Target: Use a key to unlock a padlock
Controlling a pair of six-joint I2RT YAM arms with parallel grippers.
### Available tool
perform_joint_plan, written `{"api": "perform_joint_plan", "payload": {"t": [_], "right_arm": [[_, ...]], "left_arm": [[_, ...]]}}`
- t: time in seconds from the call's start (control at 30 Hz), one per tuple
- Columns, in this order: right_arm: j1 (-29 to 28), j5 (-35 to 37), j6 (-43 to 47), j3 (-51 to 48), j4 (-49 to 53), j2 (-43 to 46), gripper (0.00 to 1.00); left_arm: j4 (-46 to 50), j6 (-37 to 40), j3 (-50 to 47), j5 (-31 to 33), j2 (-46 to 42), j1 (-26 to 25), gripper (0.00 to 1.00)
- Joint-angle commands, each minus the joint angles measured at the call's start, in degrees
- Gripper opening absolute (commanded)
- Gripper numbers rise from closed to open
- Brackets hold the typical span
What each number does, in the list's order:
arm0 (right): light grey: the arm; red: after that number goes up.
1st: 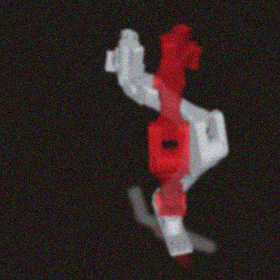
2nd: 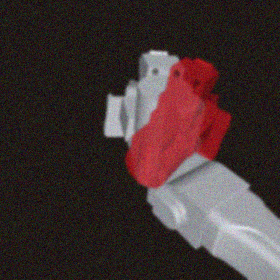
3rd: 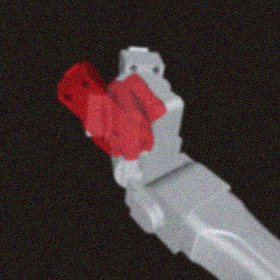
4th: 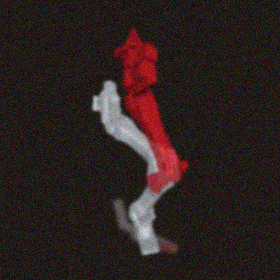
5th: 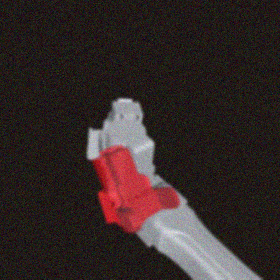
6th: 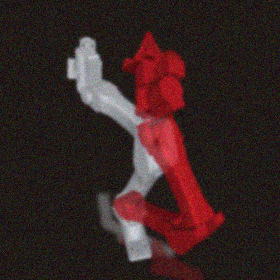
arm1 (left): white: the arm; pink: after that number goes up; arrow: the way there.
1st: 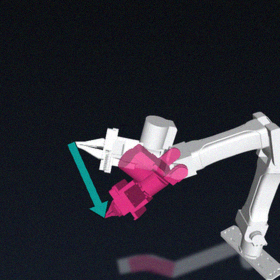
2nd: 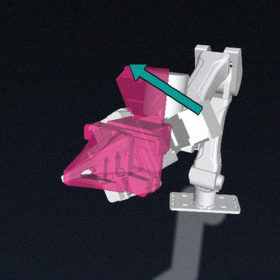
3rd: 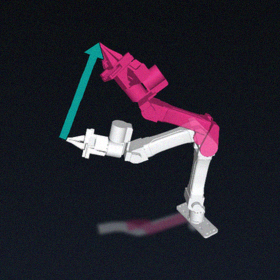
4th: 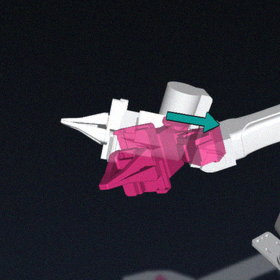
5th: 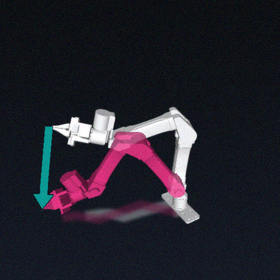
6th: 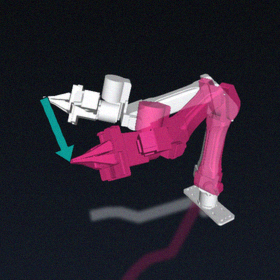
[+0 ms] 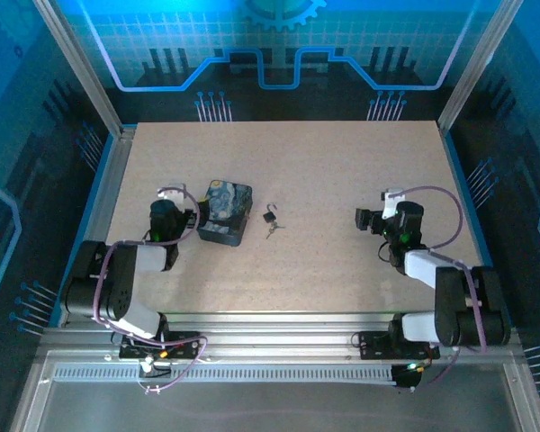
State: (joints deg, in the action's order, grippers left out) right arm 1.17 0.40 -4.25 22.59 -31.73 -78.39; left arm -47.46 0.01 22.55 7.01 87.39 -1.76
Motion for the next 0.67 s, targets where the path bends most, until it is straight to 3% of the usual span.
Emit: {"api": "perform_joint_plan", "payload": {"t": [0.0, 0.03, 0.07, 0.63], "right_arm": [[-1.35, -4.29, 3.74, 0.09, -15.15, -7.72, 1.0], [-1.99, -4.01, 4.49, 0.38, -16.61, -8.48, 1.0], [-2.12, -5.9, 5.61, 2.04, -10.77, -7.32, 1.0], [-2.27, -4.45, 4.99, 1.76, -12.22, -7.74, 1.0]], "left_arm": [[-7.8, 1.35, -1.72, -2.07, 1.74, 0.53, 0.99], [-7.16, 1.27, -1.57, -2.35, 1.37, 0.54, 0.99], [-6.34, 1.1, -1.11, -1.79, 1.48, 0.53, 0.99], [-5.4, 0.58, -0.6, -1.24, 1.55, 0.93, 0.99]]}}
